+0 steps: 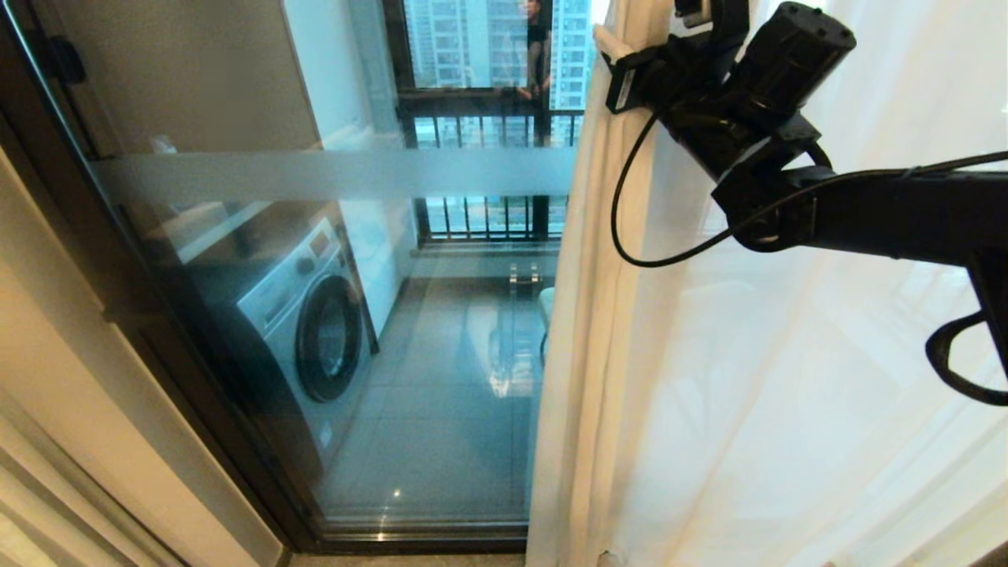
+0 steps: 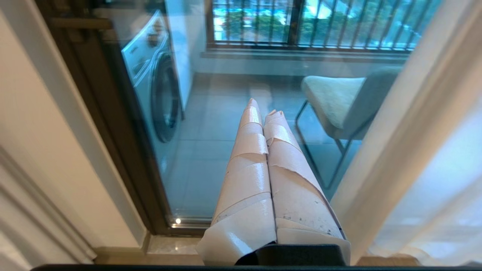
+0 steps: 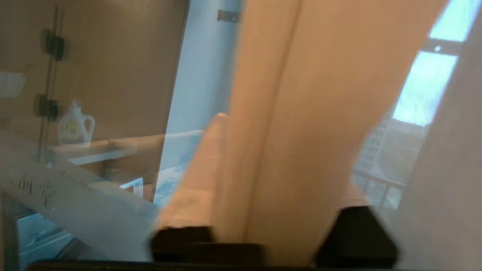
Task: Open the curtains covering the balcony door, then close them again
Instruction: Close the inner curtains on both sides
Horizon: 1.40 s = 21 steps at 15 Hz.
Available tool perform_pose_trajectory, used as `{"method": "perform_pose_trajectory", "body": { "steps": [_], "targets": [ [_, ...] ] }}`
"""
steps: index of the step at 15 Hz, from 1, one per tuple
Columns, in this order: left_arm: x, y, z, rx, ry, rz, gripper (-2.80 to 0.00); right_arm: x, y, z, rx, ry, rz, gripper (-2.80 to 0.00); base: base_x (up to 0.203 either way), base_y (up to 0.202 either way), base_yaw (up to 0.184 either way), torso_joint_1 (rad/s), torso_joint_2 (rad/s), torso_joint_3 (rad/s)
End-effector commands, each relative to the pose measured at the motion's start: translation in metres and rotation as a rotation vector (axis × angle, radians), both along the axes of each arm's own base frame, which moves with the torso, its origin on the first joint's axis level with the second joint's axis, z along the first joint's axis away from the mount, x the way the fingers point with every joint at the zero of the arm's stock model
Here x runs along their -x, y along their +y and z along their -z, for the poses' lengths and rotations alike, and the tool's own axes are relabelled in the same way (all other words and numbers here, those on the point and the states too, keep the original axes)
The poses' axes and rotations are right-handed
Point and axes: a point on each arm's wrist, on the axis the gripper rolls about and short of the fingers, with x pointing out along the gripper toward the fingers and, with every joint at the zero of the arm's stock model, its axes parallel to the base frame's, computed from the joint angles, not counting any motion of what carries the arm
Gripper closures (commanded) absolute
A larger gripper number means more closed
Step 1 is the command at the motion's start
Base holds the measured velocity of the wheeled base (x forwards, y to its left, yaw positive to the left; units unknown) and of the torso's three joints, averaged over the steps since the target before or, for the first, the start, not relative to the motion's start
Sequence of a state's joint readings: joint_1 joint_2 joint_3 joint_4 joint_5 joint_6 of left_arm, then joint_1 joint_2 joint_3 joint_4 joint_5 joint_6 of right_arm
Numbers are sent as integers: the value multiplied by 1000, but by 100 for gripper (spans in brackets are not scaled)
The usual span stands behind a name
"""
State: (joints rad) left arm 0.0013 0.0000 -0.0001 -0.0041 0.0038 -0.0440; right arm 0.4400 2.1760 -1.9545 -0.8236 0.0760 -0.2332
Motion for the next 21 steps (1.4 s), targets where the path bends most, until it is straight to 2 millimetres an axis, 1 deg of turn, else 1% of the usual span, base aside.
{"method": "perform_pose_trajectory", "body": {
  "steps": [1,4,5,8,11,14,15,16,18,21],
  "targets": [
    [0,0,0,0,0,-1,0,7,-3,-8,-8,-20,0,-280,0,0,0,0,0,0],
    [0,0,0,0,0,-1,0,20,-11,-23,-12,-31,5,-280,0,0,0,0,0,0],
    [0,0,0,0,0,-1,0,23,-14,-25,-9,-26,8,-280,0,0,0,0,0,0],
    [0,0,0,0,0,-1,0,44,-30,-33,2,-4,23,-280,0,0,0,0,0,0],
    [0,0,0,0,0,-1,0,73,-50,-38,13,22,42,-280,0,0,0,0,0,0],
    [0,0,0,0,0,-1,0,104,-67,-33,32,66,51,-280,0,0,0,0,0,0],
    [0,0,0,0,0,-1,0,109,-69,-33,33,69,52,-280,0,0,0,0,0,0],
    [0,0,0,0,0,-1,0,119,-74,-31,37,77,53,-280,0,0,0,0,0,0],
    [0,0,0,0,0,-1,0,146,-85,-25,44,95,54,-280,0,0,0,0,0,0],
    [0,0,0,0,0,-1,0,178,-98,-20,47,103,55,-280,0,0,0,0,0,0]
  ]
}}
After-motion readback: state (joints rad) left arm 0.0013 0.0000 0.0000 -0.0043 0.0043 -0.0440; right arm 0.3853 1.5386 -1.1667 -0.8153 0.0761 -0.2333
